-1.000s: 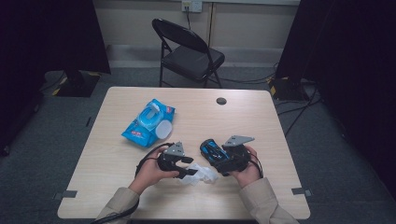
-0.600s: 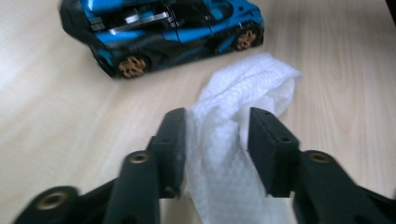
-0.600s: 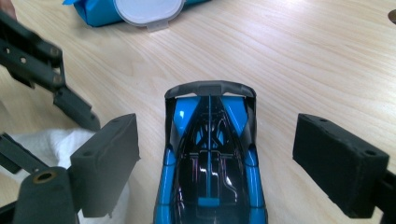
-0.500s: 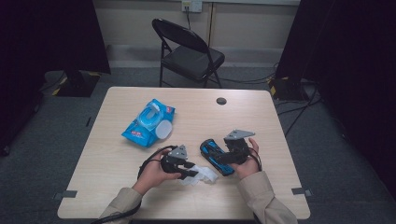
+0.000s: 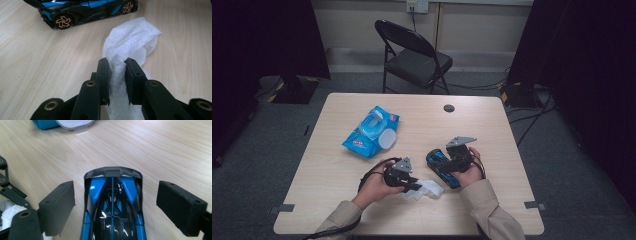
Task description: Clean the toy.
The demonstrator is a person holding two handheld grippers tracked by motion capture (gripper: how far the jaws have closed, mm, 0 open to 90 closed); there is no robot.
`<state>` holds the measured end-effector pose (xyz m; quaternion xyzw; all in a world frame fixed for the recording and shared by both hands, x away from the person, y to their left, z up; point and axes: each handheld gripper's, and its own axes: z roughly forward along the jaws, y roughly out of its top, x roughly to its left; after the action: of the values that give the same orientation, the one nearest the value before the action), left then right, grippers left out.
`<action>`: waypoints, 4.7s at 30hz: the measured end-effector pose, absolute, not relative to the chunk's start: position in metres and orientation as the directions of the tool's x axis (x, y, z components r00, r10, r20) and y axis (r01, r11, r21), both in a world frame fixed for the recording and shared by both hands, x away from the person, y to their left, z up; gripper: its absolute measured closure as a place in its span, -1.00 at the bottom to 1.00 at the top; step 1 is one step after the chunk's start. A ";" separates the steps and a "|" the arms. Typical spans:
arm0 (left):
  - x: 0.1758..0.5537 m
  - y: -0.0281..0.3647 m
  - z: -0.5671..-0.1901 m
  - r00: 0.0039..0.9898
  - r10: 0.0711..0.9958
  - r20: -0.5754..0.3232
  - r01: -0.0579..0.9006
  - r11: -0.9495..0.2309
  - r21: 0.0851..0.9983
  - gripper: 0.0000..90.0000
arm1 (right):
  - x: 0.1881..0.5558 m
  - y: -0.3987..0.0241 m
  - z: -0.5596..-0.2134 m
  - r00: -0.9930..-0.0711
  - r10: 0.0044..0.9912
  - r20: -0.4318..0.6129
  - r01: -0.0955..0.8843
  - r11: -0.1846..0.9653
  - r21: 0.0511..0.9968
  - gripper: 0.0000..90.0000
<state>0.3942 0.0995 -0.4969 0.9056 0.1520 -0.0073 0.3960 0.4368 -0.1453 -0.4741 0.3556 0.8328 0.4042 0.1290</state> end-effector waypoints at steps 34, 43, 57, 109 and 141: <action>0.396 0.104 -0.500 0.950 0.270 -0.159 0.297 -0.616 0.730 0.55 | 0.453 -0.123 -0.492 -0.695 0.717 0.048 0.540 0.476 0.694 -0.71; 0.397 0.104 -0.500 0.949 0.271 -0.160 0.299 -0.614 0.730 0.56 | 0.456 -0.124 -0.497 -0.692 0.719 0.061 0.557 0.478 0.679 -0.70; 0.397 0.104 -0.500 0.952 0.267 -0.151 0.290 -0.618 0.731 0.56 | 0.456 -0.119 -0.501 -0.712 0.701 0.023 0.538 0.525 0.660 -0.70; 0.396 0.104 -0.499 0.949 0.281 -0.144 0.295 -0.625 0.723 0.55 | 0.432 -0.145 -0.475 -0.688 0.722 0.077 0.499 0.392 0.773 -0.43; 0.391 0.106 -0.484 0.947 0.286 -0.148 0.298 -0.604 0.739 0.41 | 0.397 -0.180 -0.439 -0.700 0.700 0.139 0.399 0.223 0.889 -0.43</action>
<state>0.3908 0.1060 -0.4841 0.8956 0.1629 -0.0075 0.4139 0.3966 -0.1801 -0.4395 0.3580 0.7678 0.5104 0.1476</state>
